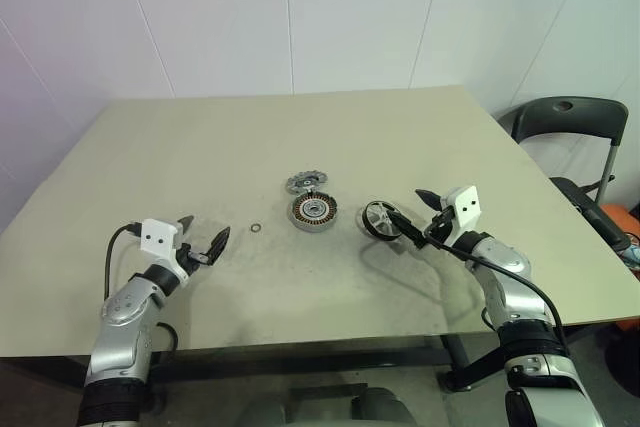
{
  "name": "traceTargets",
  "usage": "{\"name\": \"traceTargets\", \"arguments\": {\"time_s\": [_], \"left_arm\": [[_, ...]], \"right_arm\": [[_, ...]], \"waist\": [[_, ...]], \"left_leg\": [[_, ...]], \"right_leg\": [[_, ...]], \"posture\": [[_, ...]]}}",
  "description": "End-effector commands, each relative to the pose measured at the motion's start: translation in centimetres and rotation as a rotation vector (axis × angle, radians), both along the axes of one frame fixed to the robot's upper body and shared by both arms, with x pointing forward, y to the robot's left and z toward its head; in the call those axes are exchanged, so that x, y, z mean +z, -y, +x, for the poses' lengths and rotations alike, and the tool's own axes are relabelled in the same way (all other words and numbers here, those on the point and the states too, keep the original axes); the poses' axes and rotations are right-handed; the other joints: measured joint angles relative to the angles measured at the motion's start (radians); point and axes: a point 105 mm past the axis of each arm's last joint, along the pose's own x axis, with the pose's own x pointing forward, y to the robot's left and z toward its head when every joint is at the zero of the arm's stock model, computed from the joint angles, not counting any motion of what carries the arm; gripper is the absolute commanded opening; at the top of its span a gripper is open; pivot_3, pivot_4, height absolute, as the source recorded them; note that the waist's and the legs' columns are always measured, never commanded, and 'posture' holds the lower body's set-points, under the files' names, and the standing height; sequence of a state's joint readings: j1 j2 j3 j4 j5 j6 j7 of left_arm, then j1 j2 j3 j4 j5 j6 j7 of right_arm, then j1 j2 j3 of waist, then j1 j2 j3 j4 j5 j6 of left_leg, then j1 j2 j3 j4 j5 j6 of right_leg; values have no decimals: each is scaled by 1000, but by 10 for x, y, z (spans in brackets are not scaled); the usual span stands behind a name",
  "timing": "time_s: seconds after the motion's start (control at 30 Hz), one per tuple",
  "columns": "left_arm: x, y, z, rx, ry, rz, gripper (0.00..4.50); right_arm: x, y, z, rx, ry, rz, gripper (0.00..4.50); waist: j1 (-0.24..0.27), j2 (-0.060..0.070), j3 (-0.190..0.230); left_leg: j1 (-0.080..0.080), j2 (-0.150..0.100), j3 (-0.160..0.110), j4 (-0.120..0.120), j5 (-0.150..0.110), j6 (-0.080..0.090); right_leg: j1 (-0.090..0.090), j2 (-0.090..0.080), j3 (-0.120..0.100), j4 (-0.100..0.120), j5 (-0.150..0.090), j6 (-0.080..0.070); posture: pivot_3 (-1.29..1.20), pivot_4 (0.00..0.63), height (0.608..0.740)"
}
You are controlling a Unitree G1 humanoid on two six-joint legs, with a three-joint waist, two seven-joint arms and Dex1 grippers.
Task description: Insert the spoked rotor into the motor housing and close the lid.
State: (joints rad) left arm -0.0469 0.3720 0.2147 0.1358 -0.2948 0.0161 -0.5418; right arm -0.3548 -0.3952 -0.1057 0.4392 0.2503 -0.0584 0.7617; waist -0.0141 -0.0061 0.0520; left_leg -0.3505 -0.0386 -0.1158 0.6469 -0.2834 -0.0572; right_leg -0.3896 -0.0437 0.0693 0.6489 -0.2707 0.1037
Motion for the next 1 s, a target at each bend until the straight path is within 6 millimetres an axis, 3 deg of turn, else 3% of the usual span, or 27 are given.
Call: {"name": "traceTargets", "arguments": {"time_s": [0.03,1.0], "left_arm": [[14,-1,4,1,55,3,4466],[17,-3,5,-4,62,11,4466]], "right_arm": [[19,0,5,7,65,5,4500],[17,-3,5,11,59,7,4500]], "waist": [[0,0,0],[0,0,0]], "left_leg": [[0,0,0,0,0,0],[0,0,0,0,0,0]], "right_leg": [[0,0,0,0,0,0],[0,0,0,0,0,0]], "posture": [[0,0,740],[0,0,740]]}}
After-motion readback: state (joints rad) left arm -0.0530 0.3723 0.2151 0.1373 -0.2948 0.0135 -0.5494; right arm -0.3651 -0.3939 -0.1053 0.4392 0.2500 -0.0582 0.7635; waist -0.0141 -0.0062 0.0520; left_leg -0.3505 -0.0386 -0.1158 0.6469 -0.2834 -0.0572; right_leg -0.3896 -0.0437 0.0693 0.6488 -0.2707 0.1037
